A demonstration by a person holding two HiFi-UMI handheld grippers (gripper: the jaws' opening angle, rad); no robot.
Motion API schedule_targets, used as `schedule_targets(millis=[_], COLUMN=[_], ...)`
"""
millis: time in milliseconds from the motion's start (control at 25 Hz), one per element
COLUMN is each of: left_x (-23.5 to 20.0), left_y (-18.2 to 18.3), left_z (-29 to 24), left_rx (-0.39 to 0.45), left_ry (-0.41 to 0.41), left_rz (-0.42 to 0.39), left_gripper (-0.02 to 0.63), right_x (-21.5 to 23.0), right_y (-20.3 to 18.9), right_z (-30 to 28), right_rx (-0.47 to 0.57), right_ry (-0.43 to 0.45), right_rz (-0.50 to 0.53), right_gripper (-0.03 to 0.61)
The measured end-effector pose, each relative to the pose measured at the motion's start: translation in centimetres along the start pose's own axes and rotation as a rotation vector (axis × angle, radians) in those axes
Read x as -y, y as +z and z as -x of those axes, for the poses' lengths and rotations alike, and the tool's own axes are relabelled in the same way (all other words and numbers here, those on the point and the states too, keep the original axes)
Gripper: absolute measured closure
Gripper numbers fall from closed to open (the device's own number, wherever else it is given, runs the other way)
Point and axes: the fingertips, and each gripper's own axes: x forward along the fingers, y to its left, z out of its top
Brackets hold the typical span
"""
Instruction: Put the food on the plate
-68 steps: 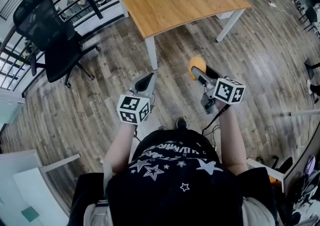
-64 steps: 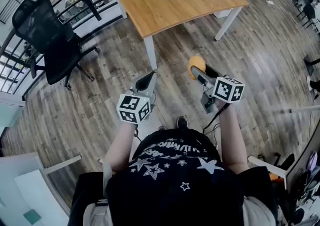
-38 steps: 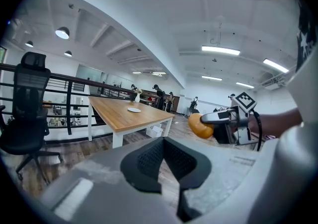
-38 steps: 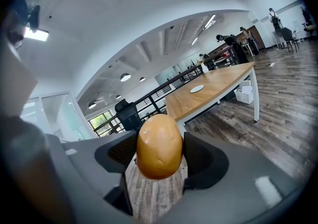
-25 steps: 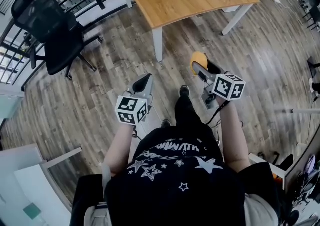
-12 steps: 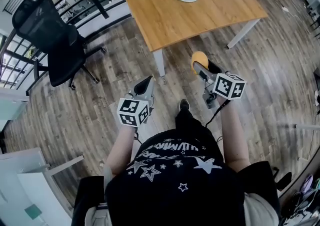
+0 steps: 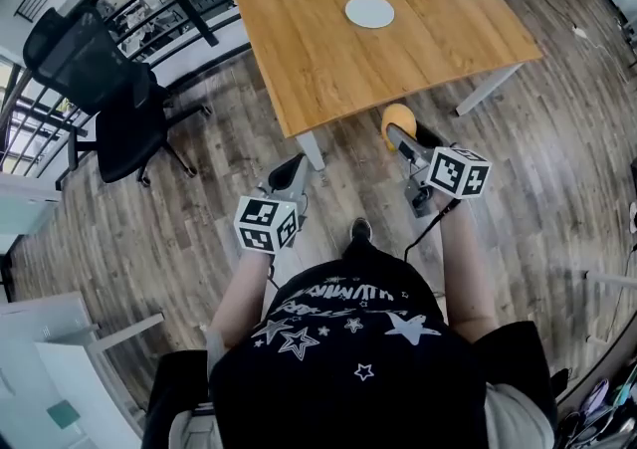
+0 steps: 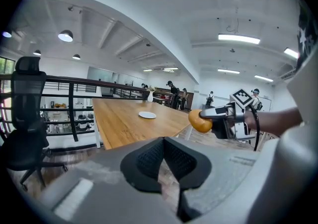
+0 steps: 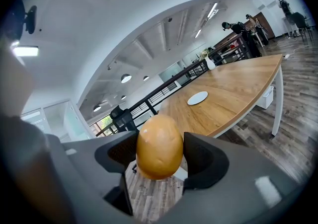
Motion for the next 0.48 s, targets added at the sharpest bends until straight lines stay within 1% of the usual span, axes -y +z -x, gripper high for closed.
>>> schedule_targets(millis=[200, 360, 480], left_x=[0.5, 0.9, 1.2], left_y=[1.1, 2.5, 3.6], left_z=[-3.6, -6.6, -7.7], left_rx=[-0.006, -0.011, 0.0], left_ry=[0.018, 0.034, 0.042], left_rz=[-0.015, -0.017, -0.014], left_gripper=[0.612, 0.612, 0.612], right_x=[3.0, 5.3, 6.2], right_y=[1.6, 4.4, 5.9], right_z=[-1.0, -1.6, -1.8], right_rx=[-0.013, -0.015, -0.011], right_ry=[0.021, 0.04, 0.049], right_rz=[-0.009, -0.007, -0.009], right_gripper=[0.278, 0.278, 0.278])
